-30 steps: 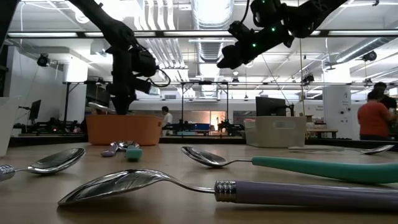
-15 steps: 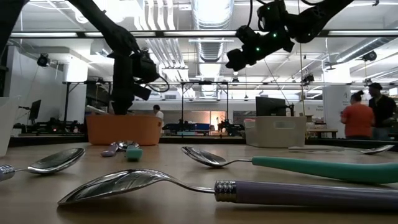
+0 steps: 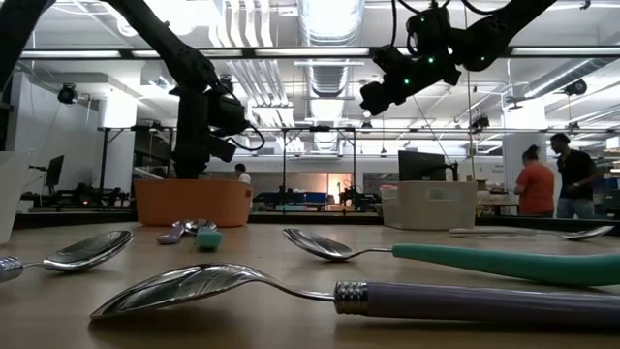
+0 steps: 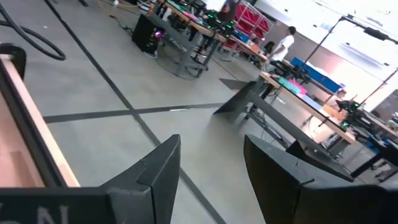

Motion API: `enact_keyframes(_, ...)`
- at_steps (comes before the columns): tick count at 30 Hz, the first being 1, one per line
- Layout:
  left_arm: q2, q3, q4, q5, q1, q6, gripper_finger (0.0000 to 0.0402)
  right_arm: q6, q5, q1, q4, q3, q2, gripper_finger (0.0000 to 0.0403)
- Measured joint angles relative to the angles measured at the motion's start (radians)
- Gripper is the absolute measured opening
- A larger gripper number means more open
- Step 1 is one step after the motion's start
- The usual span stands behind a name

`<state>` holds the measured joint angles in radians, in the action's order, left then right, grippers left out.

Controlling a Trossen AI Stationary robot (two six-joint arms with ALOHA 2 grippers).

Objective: Sort silverware by color (type)
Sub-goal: Put the bottom left blue patterned spoon into the orange bin

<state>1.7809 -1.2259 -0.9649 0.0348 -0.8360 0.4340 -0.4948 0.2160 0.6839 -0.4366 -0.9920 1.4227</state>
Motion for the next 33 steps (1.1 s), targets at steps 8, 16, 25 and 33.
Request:
enact_keyframes(8,0.000,0.000,-0.004,-0.021,0.000,0.003,0.0013,0.004,-0.051,0.022,-0.003,0.000,0.000,0.0168)
enact_keyframes(16,0.000,0.000,0.000,-0.022,0.001,-0.001,0.0013,-0.015,-0.052,0.030,0.012,0.000,-0.001,0.0168)
enact_keyframes(25,0.000,0.000,0.022,-0.021,0.001,-0.007,0.0013,0.027,-0.063,0.061,0.001,0.000,-0.001,0.0168)
enact_keyframes(33,0.000,0.000,0.035,-0.021,0.001,-0.036,0.0014,0.031,-0.063,0.068,0.000,0.000,-0.001,0.0168)
